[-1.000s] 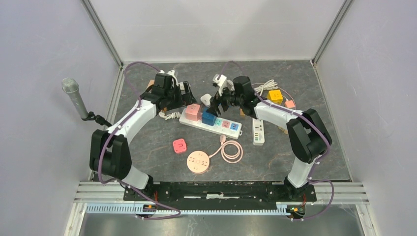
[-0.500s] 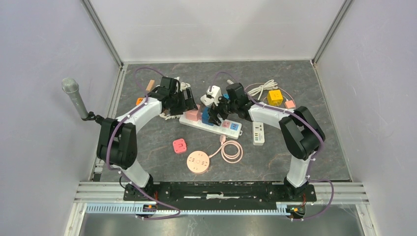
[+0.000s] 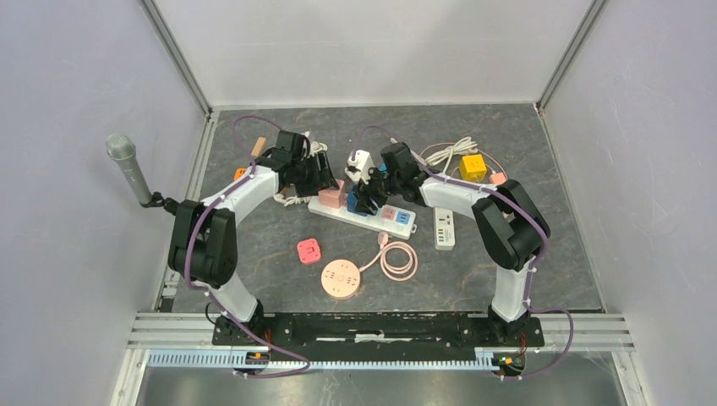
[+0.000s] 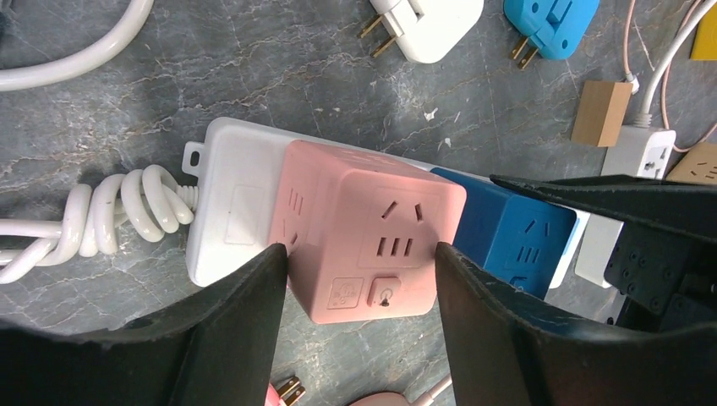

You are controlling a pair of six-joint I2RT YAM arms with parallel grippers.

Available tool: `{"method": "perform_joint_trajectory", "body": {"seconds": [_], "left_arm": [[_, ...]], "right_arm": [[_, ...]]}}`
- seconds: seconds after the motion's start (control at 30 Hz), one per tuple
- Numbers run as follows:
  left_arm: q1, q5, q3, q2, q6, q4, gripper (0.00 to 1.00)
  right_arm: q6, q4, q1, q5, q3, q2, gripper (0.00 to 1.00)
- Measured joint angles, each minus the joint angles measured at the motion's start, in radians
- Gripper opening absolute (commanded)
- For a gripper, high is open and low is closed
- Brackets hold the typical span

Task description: Pull the plug off the socket

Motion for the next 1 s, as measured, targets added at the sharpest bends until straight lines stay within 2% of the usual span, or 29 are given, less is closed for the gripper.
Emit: {"method": "perform_joint_trajectory", "body": {"seconds": [0.17, 0.23, 0.27, 0.47, 0.83, 1.0], "left_arm": [[0.002, -0.014, 0.008, 0.000, 0.000, -0.006, 0.63], [0.000, -0.022, 0.011, 0.000, 0.000, -0.010, 0.62], [-0.001, -0.027, 0.011, -0.002, 0.000, -0.011, 0.62], [-0.006, -0.042, 0.011, -0.005, 0.001, -0.011, 0.57], [-0.018, -0.075, -0.009, -0.020, 0.001, 0.011, 0.50], [-0.024, -0.089, -0.026, -0.031, 0.001, 0.030, 0.47]], "right_arm": [[-0.014, 0.005, 0.013, 0.014, -0.001, 0.000, 0.20], [-0.021, 0.023, 0.019, 0.032, -0.018, -0.010, 0.02], [-0.025, 0.031, 0.023, 0.040, -0.027, -0.015, 0.00], [-0.032, 0.049, 0.032, 0.076, -0.044, -0.027, 0.00], [0.032, 0.070, 0.019, 0.025, -0.043, -0.020, 0.00], [-0.002, 0.067, 0.043, 0.090, -0.050, -0.027, 0.00]]}}
